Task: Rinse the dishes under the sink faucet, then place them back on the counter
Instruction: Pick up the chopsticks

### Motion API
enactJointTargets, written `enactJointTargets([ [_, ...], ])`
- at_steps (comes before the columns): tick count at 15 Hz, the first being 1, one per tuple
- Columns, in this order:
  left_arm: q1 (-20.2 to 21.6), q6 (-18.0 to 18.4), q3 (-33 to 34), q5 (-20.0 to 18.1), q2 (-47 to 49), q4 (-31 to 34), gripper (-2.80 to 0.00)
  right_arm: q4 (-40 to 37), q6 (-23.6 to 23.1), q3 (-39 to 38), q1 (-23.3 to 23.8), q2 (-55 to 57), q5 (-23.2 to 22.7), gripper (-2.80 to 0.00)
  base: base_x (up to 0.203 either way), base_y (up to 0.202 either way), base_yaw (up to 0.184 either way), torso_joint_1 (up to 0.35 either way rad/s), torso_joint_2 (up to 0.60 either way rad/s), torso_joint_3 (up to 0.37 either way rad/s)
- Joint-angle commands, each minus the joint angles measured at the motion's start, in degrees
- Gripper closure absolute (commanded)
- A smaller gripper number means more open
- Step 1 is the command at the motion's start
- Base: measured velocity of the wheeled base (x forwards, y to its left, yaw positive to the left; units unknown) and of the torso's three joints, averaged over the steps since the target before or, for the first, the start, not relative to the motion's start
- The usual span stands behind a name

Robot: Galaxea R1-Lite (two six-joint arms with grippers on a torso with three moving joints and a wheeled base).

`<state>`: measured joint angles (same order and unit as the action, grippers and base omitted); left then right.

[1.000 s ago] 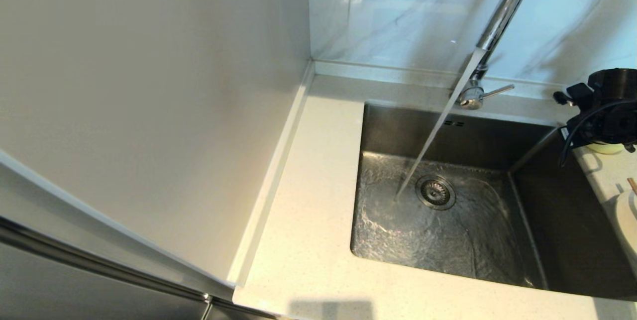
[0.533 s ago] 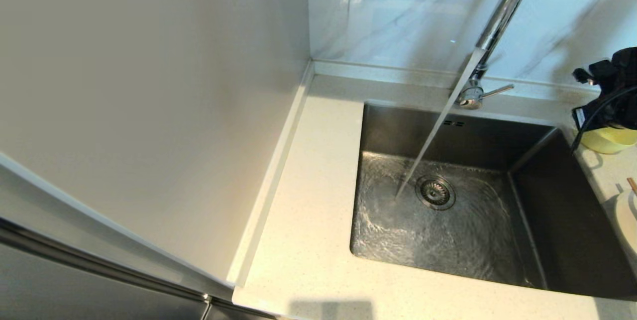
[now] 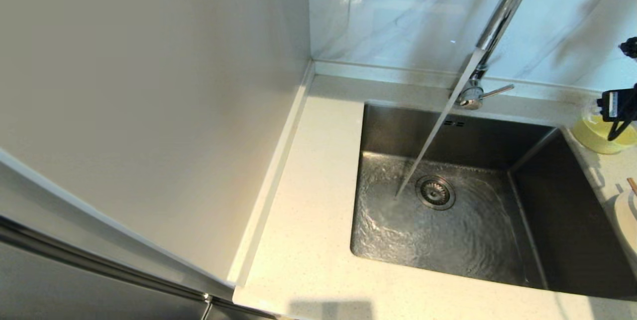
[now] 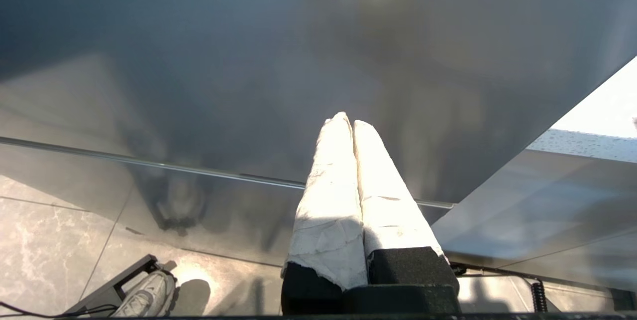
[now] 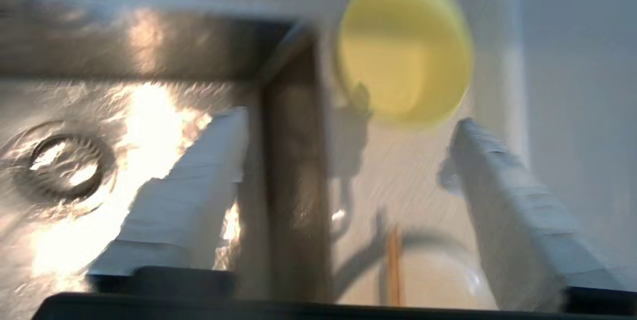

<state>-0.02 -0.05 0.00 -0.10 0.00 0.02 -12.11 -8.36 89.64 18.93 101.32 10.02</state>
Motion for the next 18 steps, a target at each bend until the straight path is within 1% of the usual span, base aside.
enactJointTargets([
  [1, 0.0, 0.0, 0.0, 0.0, 0.0, 0.0, 0.0, -4.4, 1.9, -2.3, -0.1, -7.0, -1.5, 0.0, 0.0, 0.0, 0.0, 0.0, 0.0, 0.0],
  [3, 0.0, 0.0, -0.1, 0.0, 0.0, 0.0, 0.0, -6.8, 3.5, -7.4, 0.0, -11.8, -3.2, 0.0, 0.0, 0.0, 0.0, 0.0, 0.0, 0.0],
  [5, 0.0, 0.0, 0.0, 0.1, 0.1, 0.0, 0.0, -7.4, 4.0, -11.6, 0.4, -15.3, -4.8, 0.0, 0.0, 0.0, 0.0, 0.0, 0.0, 0.0],
  [7, 0.0, 0.0, 0.0, 0.0, 0.0, 0.0, 0.0, -7.6, 4.1, -12.8, 0.7, -16.8, -5.0, 0.0, 0.0, 0.0, 0.0, 0.0, 0.0, 0.0],
  [9, 0.0, 0.0, 0.0, 0.0, 0.0, 0.0, 0.0, -7.7, 4.1, -13.7, -0.1, -18.1, -5.4, 0.0, 0.0, 0.0, 0.0, 0.0, 0.0, 0.0],
  [10, 0.0, 0.0, 0.0, 0.1, 0.0, 0.0, 0.0, -7.7, 4.6, -14.5, -1.6, -19.0, -5.5, 0.0, 0.0, 0.0, 0.0, 0.0, 0.0, 0.0],
  [12, 0.0, 0.0, 0.0, 0.0, 0.0, 0.0, 0.0, -7.6, 7.3, -16.4, -5.0, -21.2, -5.4, 0.0, 0.0, 0.0, 0.0, 0.0, 0.0, 0.0],
  [13, 0.0, 0.0, 0.0, 0.0, 0.0, 0.0, 0.0, -7.3, 8.0, -17.6, -5.9, -22.9, -5.4, 0.0, 0.0, 0.0, 0.0, 0.0, 0.0, 0.0],
  [15, 0.0, 0.0, 0.0, 0.0, 0.0, 0.0, 0.0, -7.2, 8.4, -21.4, -7.6, -26.5, -5.6, 0.0, 0.0, 0.0, 0.0, 0.0, 0.0, 0.0],
  [16, 0.0, 0.0, -0.1, 0.0, 0.0, 0.0, 0.0, -7.1, 8.5, -23.9, -9.2, -28.2, -5.8, 0.0, 0.0, 0.0, 0.0, 0.0, 0.0, 0.0],
  [18, 0.0, 0.0, 0.0, 0.0, 0.0, 0.0, 0.0, -5.4, 8.5, -28.6, -11.5, -30.1, -7.1, 0.0, 0.0, 0.0, 0.0, 0.0, 0.0, 0.0],
])
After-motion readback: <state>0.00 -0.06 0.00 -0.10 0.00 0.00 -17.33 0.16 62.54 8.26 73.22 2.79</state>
